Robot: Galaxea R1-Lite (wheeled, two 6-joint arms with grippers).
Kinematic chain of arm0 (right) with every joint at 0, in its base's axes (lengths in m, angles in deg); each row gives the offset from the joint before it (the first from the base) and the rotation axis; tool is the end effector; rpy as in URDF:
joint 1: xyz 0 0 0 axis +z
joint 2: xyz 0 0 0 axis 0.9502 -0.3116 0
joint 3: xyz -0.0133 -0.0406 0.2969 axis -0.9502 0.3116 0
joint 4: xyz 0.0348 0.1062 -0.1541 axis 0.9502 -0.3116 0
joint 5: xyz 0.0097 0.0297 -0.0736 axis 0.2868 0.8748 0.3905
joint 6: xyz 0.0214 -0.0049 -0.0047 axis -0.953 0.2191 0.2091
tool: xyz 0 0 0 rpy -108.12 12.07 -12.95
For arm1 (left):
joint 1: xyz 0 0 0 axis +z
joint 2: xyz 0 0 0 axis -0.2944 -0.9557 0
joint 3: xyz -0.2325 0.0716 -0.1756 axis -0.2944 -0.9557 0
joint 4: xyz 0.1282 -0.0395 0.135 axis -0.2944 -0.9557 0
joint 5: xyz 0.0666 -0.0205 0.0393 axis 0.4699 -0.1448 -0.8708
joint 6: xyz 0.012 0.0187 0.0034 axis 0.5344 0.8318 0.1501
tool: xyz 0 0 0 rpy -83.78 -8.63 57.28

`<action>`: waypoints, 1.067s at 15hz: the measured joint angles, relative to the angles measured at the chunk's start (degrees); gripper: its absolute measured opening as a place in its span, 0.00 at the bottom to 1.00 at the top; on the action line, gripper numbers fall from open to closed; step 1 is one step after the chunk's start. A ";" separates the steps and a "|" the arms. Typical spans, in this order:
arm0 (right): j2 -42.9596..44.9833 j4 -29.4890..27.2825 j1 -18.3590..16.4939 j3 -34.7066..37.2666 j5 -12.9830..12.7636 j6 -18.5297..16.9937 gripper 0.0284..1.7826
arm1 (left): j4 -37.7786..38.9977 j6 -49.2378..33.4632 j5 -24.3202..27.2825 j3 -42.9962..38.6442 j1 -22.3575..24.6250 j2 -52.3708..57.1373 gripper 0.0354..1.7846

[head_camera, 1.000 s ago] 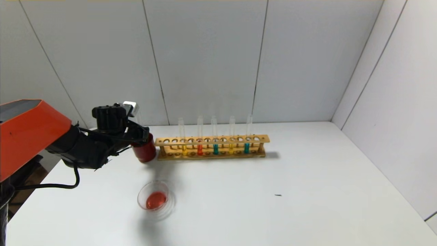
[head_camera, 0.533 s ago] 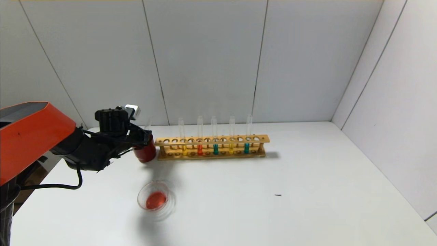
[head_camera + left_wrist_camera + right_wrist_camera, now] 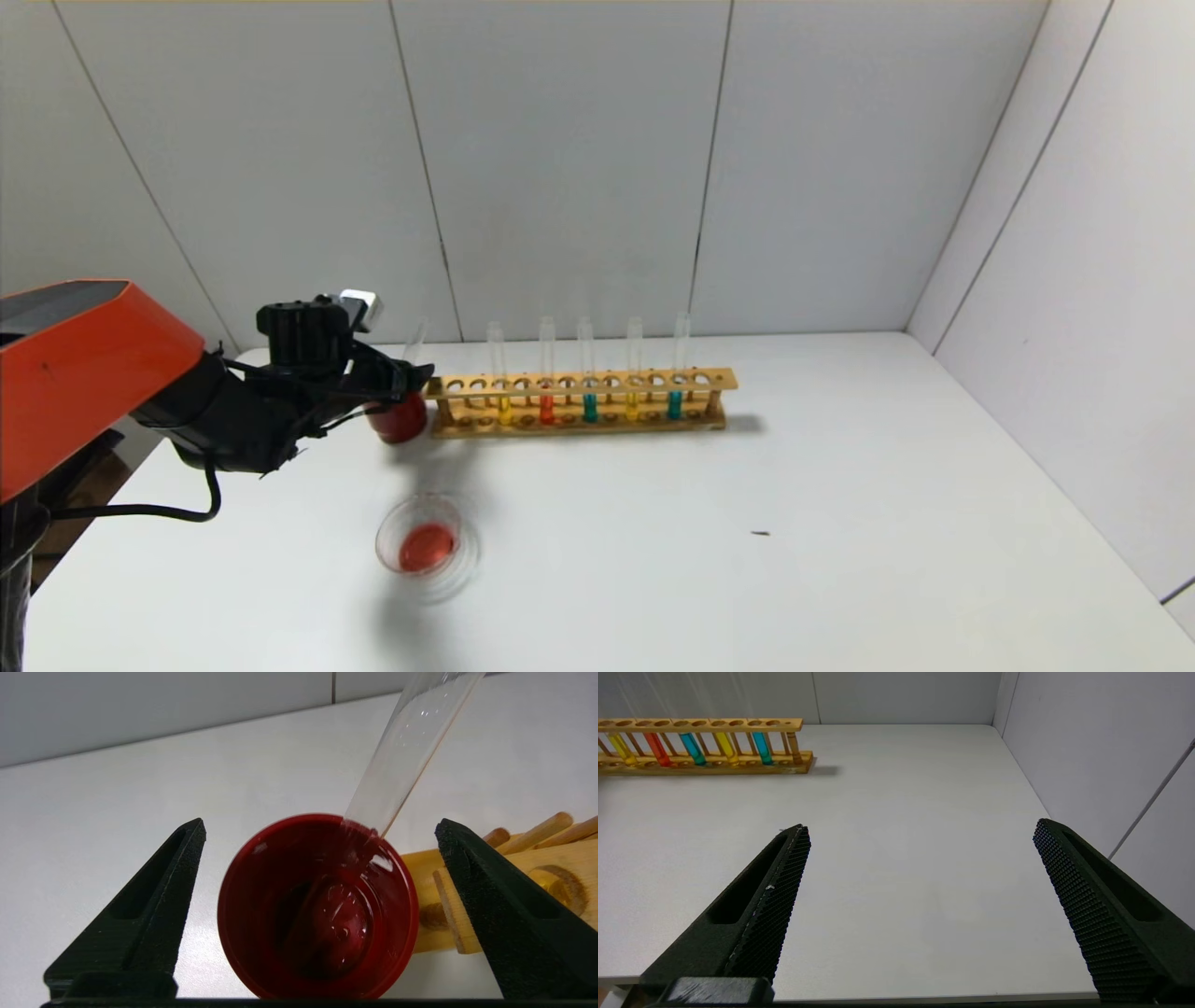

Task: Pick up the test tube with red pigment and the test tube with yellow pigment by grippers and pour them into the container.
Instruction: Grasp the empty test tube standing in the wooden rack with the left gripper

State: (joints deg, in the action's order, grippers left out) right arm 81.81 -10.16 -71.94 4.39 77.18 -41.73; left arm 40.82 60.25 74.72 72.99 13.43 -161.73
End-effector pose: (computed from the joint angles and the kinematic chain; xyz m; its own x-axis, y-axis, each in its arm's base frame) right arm -0.0228 0.0002 0.0760 1.0000 0.0038 0.0042 -0.0038 1.0000 0.0012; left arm 0.4101 -0.0275 0.0794 0.9428 -0.1044 -0.3165 0.1312 0.9892 0.0646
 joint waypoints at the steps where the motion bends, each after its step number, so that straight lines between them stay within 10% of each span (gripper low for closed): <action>1: 0.00 0.00 0.00 0.00 0.00 0.00 0.98 | 1.56 -0.04 -0.02 -0.35 0.00 0.63 0.98; 9: 0.00 -0.02 0.00 0.00 0.00 -0.02 0.98 | -8.89 0.11 5.33 -3.91 -1.37 16.92 0.98; 16: 0.00 -0.02 0.00 0.00 0.00 0.00 0.98 | -12.35 -1.77 8.47 -17.55 -11.52 27.37 0.98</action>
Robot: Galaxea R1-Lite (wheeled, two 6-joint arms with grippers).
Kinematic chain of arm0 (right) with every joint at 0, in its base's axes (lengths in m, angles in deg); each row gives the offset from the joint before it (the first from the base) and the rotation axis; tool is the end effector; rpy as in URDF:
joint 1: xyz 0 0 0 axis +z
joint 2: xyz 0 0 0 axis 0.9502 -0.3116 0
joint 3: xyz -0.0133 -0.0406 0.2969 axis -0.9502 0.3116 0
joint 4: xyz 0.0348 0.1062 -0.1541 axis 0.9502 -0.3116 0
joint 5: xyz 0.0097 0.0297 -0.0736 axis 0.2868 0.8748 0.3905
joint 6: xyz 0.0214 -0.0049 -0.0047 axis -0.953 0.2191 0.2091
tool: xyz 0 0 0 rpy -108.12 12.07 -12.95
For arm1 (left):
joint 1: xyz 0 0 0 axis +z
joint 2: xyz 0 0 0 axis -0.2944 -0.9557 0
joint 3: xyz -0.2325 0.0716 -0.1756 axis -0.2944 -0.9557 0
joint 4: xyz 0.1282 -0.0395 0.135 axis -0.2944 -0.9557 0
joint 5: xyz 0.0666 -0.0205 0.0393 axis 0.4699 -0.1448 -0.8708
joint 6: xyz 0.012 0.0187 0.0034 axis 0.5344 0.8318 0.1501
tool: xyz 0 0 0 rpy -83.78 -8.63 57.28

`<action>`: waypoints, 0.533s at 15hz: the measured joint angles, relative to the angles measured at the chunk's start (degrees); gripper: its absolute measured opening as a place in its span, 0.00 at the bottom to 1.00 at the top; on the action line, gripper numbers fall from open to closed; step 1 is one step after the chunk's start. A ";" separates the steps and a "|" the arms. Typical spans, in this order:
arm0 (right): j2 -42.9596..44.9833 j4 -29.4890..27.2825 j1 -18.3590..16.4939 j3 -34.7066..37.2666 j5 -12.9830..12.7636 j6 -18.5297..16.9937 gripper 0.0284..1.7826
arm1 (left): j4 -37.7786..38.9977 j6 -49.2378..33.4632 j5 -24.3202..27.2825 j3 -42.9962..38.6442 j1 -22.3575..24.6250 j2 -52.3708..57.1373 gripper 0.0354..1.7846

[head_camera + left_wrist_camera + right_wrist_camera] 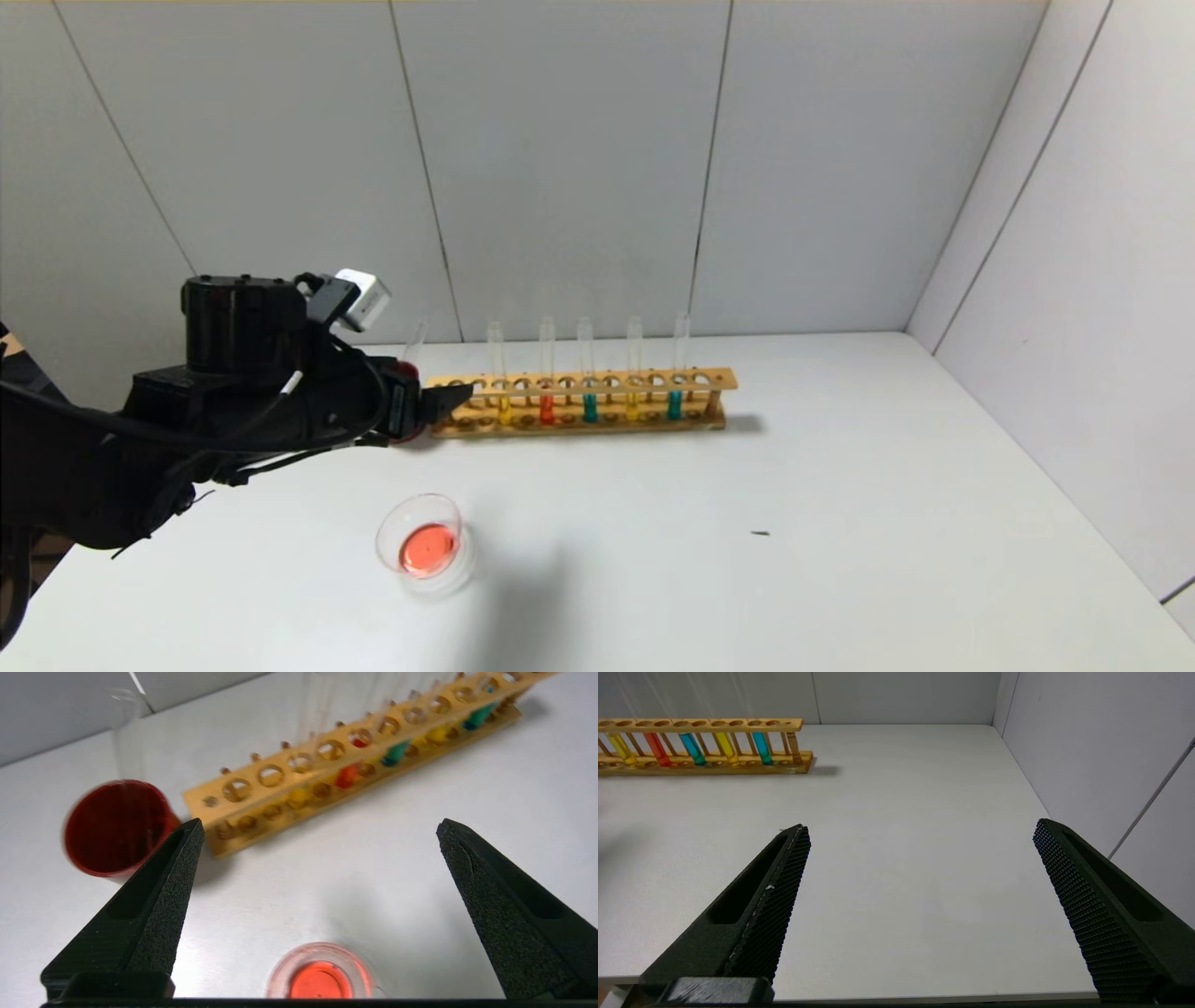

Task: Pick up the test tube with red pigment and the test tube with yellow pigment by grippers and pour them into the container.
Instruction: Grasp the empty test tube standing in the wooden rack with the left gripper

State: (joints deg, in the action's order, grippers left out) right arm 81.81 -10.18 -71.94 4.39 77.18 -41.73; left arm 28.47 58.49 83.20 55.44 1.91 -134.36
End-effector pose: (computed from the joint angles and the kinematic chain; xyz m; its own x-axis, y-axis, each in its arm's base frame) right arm -0.0228 0.0002 0.0760 1.0000 0.0038 0.0039 -0.0038 1.0000 0.0012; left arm 0.2865 -0.0824 0.1544 0.8345 -0.4242 -0.3518 0.4464 0.8946 -0.0197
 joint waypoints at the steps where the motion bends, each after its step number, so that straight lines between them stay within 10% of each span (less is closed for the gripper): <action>1: 0.00 0.02 0.00 0.00 0.02 -0.02 0.98 | 1.21 -0.48 -0.06 -0.69 -1.04 -0.11 0.98; 8: 0.00 0.00 0.00 0.00 0.00 -0.02 0.98 | 12.54 -1.19 -2.49 1.00 -2.95 -9.23 0.98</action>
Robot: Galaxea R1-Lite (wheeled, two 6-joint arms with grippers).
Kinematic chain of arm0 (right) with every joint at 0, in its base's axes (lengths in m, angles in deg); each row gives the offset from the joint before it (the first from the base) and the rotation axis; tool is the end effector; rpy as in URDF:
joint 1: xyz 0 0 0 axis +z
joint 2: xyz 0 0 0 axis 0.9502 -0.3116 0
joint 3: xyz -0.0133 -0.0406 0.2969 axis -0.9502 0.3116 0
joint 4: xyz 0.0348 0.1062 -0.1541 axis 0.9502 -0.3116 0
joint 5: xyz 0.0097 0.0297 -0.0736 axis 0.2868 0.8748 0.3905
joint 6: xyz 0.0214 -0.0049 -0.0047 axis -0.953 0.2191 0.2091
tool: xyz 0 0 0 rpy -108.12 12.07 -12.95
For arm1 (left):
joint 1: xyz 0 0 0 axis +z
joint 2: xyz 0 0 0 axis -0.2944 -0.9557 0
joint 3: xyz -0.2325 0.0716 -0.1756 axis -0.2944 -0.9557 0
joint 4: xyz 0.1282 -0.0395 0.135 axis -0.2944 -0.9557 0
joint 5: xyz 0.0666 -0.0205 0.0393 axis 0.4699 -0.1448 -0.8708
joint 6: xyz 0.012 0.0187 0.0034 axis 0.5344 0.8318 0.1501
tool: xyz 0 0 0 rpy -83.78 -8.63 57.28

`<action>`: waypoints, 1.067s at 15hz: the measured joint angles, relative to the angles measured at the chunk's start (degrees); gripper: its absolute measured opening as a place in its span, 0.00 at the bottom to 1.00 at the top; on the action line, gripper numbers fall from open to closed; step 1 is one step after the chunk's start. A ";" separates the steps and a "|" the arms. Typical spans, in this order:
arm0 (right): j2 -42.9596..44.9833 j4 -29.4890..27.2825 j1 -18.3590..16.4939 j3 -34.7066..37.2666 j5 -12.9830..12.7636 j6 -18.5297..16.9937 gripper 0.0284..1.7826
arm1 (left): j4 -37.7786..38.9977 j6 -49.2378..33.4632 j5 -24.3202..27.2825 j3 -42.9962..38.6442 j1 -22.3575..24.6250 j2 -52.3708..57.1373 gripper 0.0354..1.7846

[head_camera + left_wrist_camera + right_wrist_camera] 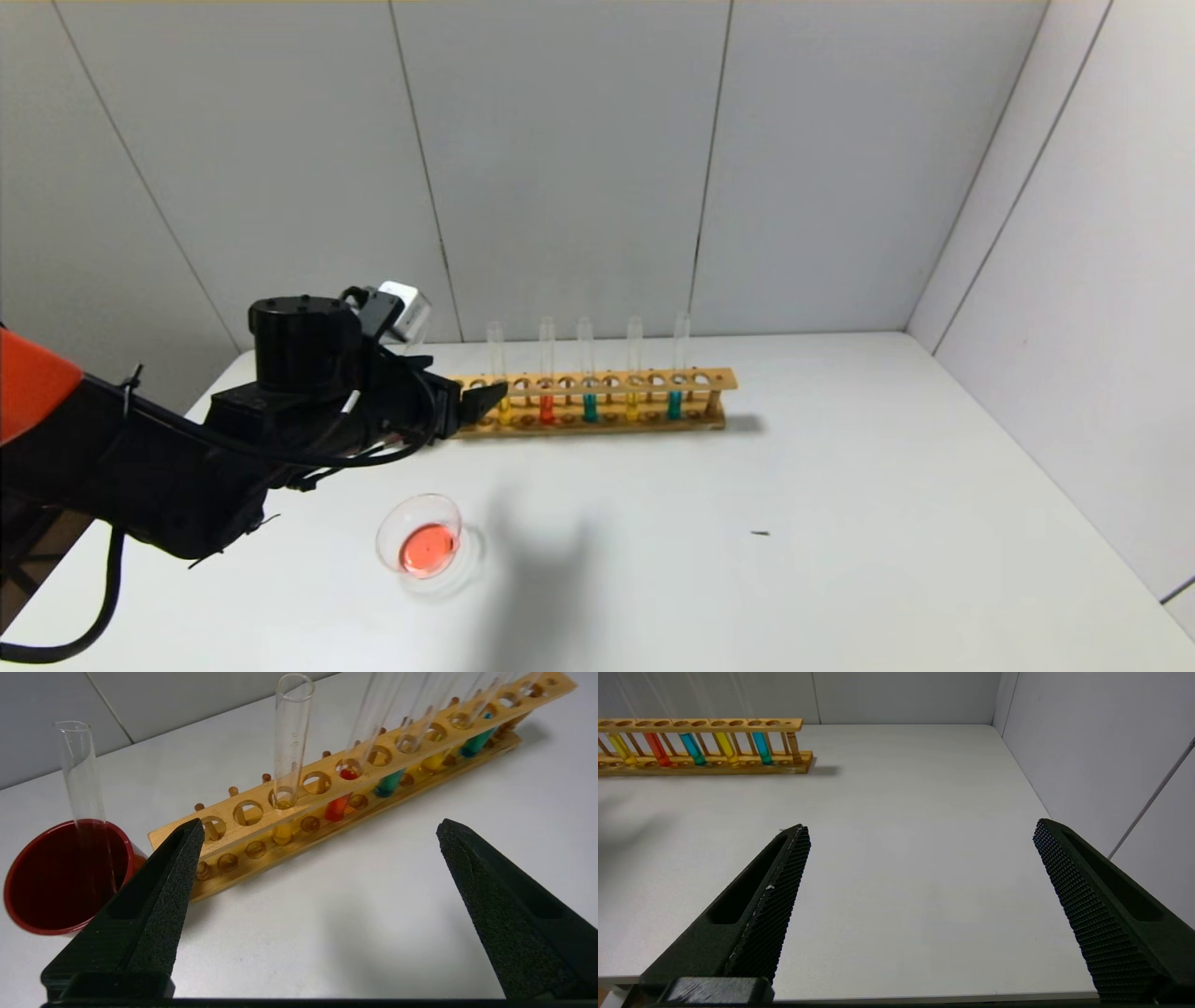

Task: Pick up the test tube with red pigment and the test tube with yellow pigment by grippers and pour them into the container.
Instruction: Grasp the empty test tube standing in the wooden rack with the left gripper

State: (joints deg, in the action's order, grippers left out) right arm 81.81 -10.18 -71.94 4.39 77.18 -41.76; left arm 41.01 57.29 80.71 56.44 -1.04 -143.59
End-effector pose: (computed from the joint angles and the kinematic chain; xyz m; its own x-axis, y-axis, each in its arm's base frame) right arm -0.0228 0.0002 0.0760 1.0000 0.0038 0.0039 -0.0038 1.0000 0.0017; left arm 0.3135 -0.1063 0.1291 0.8542 -0.4355 -0.2840 0.4508 0.8925 -0.0127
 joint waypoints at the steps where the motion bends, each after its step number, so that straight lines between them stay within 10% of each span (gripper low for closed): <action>1: 0.00 0.02 0.00 0.00 0.00 0.00 0.98 | 0.11 -0.33 -0.30 1.29 0.01 -1.83 0.98; 16: 0.00 0.00 0.00 0.00 0.00 0.00 0.98 | -0.91 -3.21 -1.60 16.48 1.68 -16.27 0.98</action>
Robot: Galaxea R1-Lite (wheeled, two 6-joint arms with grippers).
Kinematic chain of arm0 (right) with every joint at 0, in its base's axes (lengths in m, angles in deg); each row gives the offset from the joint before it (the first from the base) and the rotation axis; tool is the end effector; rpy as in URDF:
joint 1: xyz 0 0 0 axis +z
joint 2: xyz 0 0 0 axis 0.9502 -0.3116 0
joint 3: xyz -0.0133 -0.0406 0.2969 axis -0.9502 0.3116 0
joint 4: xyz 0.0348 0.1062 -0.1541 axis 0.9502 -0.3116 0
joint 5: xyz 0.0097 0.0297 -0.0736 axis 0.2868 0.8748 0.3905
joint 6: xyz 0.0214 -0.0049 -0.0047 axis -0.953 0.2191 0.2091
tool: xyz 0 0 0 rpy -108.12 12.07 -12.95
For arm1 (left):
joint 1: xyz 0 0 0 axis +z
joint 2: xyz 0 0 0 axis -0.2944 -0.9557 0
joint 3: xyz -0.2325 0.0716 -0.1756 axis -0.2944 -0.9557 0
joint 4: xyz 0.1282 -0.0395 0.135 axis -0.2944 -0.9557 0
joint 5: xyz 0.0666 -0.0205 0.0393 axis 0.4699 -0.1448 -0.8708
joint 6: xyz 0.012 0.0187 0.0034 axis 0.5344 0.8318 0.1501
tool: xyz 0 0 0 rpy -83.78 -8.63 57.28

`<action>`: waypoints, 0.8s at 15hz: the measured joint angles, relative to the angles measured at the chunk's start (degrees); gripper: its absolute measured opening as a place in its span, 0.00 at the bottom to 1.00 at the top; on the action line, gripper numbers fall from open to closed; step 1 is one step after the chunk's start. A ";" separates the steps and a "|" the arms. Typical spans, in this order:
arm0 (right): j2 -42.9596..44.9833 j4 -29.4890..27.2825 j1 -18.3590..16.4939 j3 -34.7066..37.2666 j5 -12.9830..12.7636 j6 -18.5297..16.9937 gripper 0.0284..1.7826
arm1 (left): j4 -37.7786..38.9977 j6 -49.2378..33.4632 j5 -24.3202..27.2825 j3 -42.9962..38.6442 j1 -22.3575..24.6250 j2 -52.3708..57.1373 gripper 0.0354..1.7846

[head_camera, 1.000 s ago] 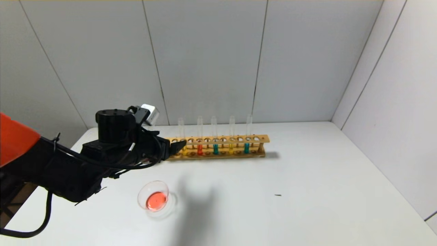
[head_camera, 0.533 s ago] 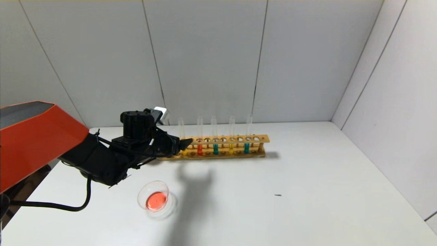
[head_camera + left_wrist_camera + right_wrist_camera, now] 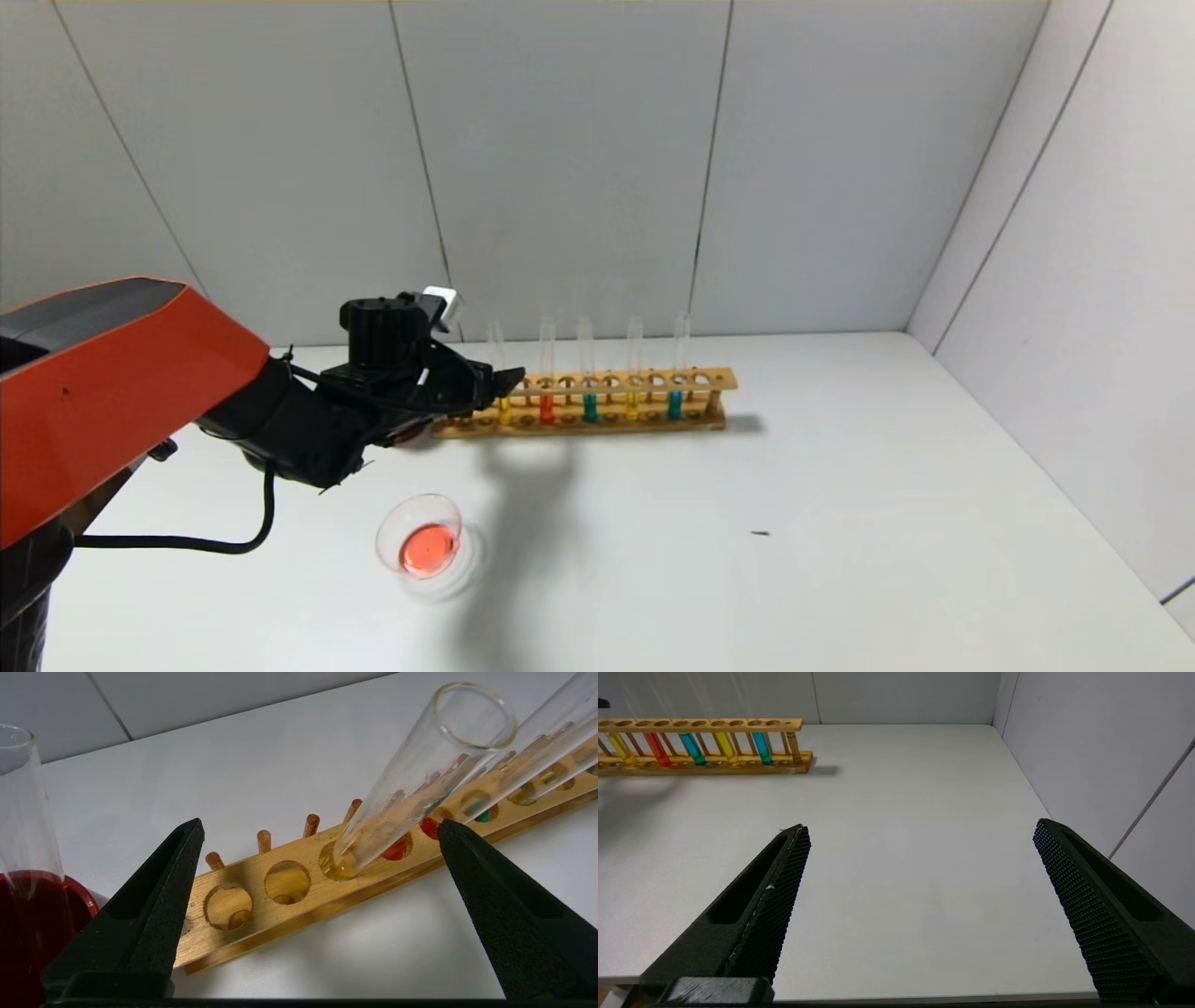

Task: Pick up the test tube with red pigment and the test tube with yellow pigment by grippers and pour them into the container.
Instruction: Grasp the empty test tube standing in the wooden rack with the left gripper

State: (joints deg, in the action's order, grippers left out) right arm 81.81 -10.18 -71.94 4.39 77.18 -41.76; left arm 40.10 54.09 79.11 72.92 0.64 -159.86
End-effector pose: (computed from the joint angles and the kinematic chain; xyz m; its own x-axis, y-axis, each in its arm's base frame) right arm -0.0228 0.0002 0.0760 1.0000 0.0038 0.0039 -0.0038 1.0000 0.0017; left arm 0.3900 -0.1182 0.0913 0.8745 -0.3837 -0.2967 0.3841 0.9214 -0.0595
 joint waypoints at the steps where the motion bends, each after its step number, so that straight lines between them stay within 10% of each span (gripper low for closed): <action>1: 0.00 0.02 0.00 0.00 0.02 0.00 0.98 | -0.02 0.02 0.02 0.22 -0.02 -0.16 0.98; 5: 0.00 0.02 0.00 0.00 0.00 0.02 0.98 | 0.09 0.50 0.09 1.16 -0.27 -1.34 0.84; 12: 0.00 0.02 0.00 0.00 0.00 0.00 0.98 | 0.18 0.55 0.16 2.10 -0.74 -2.54 0.20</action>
State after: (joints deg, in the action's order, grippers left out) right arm 81.81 -10.16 -71.94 4.39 77.18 -41.76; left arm 40.28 54.63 79.27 75.02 -0.10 -162.40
